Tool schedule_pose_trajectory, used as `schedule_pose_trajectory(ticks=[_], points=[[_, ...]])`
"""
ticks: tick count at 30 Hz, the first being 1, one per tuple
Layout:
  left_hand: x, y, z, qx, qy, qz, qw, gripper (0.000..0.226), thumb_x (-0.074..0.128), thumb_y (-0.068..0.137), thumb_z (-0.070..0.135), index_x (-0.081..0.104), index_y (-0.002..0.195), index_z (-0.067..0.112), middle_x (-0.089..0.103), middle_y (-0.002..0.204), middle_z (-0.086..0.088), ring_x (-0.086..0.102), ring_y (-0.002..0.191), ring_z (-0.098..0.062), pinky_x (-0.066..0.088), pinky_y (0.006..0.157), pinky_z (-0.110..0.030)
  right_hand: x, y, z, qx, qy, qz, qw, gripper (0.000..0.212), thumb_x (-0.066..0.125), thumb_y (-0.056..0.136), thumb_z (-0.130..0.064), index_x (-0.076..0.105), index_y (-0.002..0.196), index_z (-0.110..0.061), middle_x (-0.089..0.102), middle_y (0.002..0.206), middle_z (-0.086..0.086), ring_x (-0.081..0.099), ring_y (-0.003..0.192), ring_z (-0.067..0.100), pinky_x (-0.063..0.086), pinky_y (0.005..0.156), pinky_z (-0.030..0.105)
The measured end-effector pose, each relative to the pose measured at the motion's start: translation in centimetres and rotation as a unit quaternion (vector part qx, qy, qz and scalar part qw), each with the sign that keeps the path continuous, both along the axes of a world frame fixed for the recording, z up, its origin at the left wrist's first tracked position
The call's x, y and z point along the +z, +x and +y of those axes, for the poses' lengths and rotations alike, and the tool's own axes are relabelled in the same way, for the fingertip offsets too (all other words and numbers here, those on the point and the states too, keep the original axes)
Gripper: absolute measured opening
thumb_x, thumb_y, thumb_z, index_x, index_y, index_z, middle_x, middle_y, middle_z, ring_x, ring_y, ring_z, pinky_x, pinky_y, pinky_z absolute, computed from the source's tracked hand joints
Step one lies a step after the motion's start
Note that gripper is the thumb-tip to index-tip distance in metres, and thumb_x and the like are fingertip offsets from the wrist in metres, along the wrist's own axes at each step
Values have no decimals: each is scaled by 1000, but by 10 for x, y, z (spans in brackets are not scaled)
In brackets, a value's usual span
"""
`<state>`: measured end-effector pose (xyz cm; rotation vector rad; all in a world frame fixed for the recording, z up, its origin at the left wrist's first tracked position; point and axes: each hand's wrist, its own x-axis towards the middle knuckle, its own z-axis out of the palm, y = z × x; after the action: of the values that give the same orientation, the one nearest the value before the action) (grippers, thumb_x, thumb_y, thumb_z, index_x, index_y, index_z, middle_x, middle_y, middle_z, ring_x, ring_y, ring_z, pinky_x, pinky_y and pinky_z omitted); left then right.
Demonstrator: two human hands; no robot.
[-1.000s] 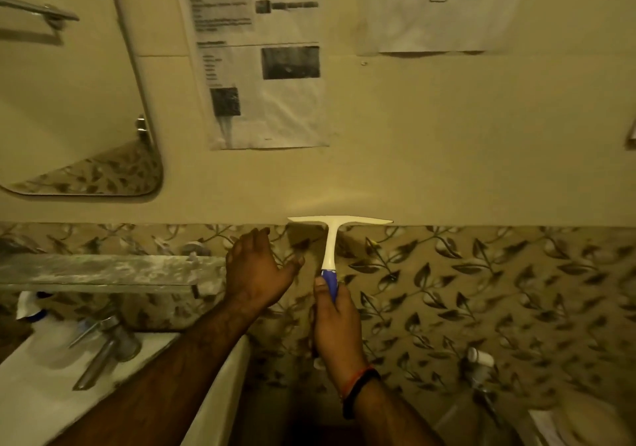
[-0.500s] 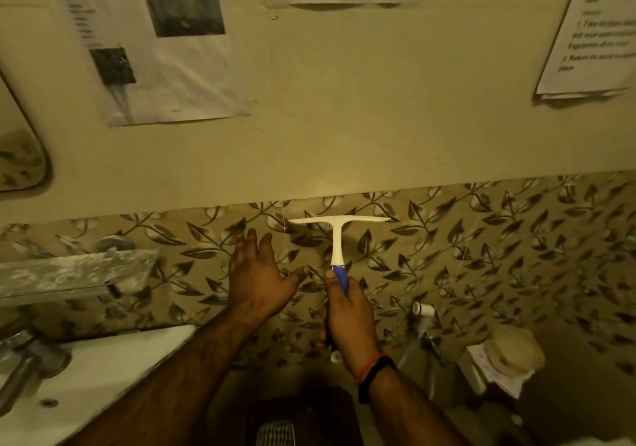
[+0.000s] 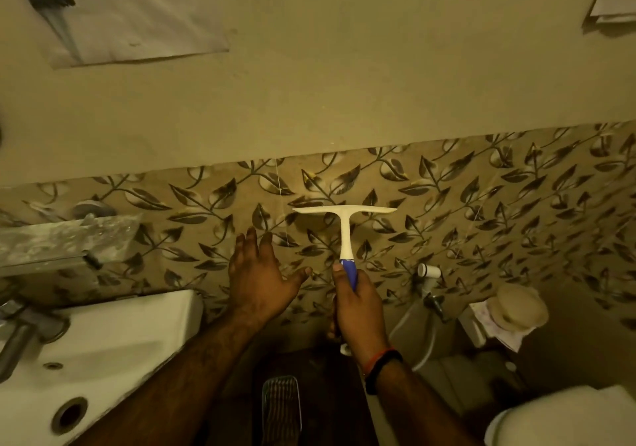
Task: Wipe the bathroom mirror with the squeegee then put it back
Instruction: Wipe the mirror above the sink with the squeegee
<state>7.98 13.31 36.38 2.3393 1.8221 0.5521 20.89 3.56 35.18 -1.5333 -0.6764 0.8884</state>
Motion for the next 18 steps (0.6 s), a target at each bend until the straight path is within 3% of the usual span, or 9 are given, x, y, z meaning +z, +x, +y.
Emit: schedule_pose_trajectory(ticks=[5,18], points=[[-30,-13,-17,2,-18,26,999,106,51,72,80,24,151,15,6,163,-13,7,149,-33,15,119,-46,-24,-4,-18,-8,-47,-22,999,32,52,88,-59,56,85,-28,57,64,5,56,50,22,55,47,38],[-136,-25,-45,21,-103,92,990,113,45,65,86,16,153,21,5,163,-8,9,149,-32,20,116,-49,-109,-10,-41,-11,-128,-9,992,34,50,87,-61,56,92,-28,59,66,3,55,43,14,47,42,23]])
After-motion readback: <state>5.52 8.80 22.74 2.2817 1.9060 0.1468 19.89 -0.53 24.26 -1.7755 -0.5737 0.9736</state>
